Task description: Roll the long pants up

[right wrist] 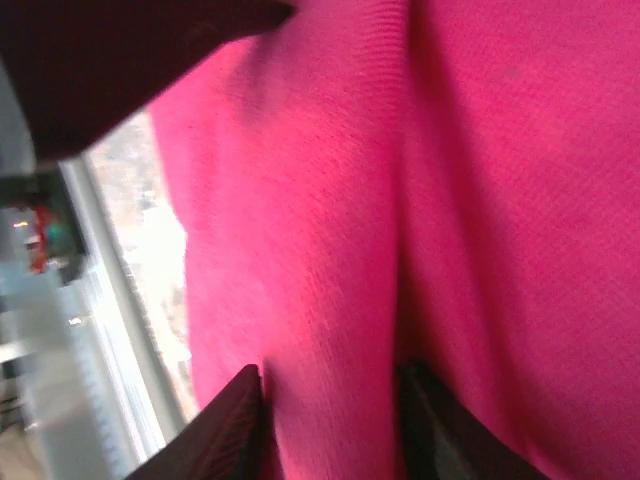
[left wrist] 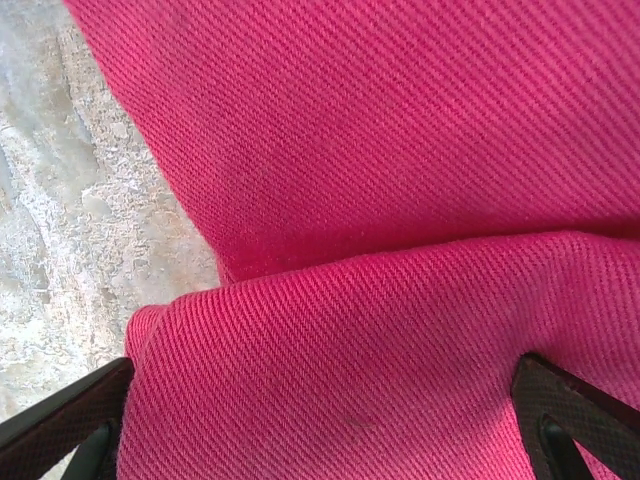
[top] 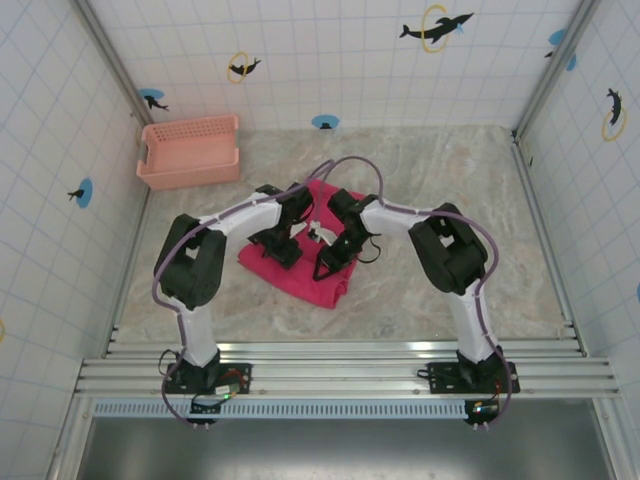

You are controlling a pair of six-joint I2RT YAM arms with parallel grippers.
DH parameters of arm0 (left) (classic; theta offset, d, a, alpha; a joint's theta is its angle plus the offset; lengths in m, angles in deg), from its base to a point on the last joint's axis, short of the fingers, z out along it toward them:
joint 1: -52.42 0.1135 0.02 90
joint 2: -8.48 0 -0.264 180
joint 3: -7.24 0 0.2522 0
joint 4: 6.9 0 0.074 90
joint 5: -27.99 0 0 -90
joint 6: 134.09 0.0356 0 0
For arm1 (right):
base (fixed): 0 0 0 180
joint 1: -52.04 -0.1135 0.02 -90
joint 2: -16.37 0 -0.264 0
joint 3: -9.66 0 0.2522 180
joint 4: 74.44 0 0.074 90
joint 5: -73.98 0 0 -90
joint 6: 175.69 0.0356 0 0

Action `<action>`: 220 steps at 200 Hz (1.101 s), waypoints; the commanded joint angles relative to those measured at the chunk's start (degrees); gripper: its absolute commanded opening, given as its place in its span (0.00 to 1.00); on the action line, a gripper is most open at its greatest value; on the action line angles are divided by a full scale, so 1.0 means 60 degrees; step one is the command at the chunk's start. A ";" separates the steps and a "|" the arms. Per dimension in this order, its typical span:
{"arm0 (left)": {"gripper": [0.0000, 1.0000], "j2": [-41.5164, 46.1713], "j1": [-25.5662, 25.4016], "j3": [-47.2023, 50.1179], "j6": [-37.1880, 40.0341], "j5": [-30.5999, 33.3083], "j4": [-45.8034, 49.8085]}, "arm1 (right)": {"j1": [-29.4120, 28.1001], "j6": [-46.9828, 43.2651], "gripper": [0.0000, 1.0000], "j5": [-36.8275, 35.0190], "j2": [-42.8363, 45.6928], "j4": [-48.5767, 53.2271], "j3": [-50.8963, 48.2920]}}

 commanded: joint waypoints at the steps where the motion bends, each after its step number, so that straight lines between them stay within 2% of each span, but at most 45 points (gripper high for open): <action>1: 0.98 -0.0537 0.0014 -0.0244 -0.0067 0.0086 -0.0107 | 0.0003 -0.0433 0.45 -0.2327 0.1428 0.0171 -0.0418; 30: 0.97 -0.0627 0.0007 -0.0445 -0.0013 0.0056 -0.0116 | -0.0681 -0.0908 0.52 -0.4830 0.2972 0.0307 -0.1016; 59: 0.98 -0.0762 0.0010 -0.0631 0.0076 0.0076 0.0023 | -0.2371 -0.1061 0.57 -0.7184 0.3836 0.0406 -0.1361; 75: 0.97 -0.0796 0.0017 -0.0689 0.0106 0.0015 0.0040 | -0.3248 -0.0896 0.59 -0.8081 0.3958 0.0131 -0.1661; 111: 0.98 -0.0836 0.0014 -0.0873 0.0180 -0.0045 0.0136 | -0.4617 -0.0432 0.60 -0.9160 0.3670 -0.0987 -0.2391; 156: 0.97 -0.0967 0.0025 -0.1020 0.0222 -0.0069 0.0267 | -0.5334 -0.0734 0.61 -1.0105 0.2449 -0.1421 -0.2279; 220: 0.98 -0.1026 0.0016 -0.1066 0.0560 -0.0089 0.0408 | -0.5696 -0.1297 0.62 -1.2937 0.1026 -0.2435 -0.2572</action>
